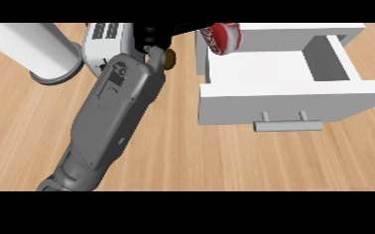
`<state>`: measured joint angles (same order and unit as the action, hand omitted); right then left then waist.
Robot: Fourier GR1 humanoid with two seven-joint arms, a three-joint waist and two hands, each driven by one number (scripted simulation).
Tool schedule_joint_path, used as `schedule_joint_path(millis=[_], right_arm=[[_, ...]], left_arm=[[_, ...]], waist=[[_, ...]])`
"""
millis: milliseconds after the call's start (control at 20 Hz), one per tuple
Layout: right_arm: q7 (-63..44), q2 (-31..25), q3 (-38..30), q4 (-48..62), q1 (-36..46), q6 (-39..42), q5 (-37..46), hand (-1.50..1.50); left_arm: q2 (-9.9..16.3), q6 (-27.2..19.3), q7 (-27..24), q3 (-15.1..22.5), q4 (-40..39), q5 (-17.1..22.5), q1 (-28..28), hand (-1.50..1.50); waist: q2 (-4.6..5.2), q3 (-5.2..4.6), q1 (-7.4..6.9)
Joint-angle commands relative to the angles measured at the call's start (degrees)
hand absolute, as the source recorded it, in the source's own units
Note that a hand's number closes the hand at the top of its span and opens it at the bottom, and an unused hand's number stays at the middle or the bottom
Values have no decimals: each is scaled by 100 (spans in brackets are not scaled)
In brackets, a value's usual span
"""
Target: Pick up the can, place it into the drawer and close the drawer
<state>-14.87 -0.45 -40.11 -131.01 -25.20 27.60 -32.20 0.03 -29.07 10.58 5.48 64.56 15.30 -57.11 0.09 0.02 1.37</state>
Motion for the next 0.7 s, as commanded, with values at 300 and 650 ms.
schedule_joint_path(millis=[300,650], right_arm=[[-290,-231,160,-14,433,-413,138,-150],[-102,-275,-10,169,227,-129,-30,-150]], left_arm=[[-3,-532,-605,532,-1443,882,-1088,150],[-3,-860,-739,1096,-1935,1626,-1729,150]], waist=[[21,-1,27],[14,3,111]])
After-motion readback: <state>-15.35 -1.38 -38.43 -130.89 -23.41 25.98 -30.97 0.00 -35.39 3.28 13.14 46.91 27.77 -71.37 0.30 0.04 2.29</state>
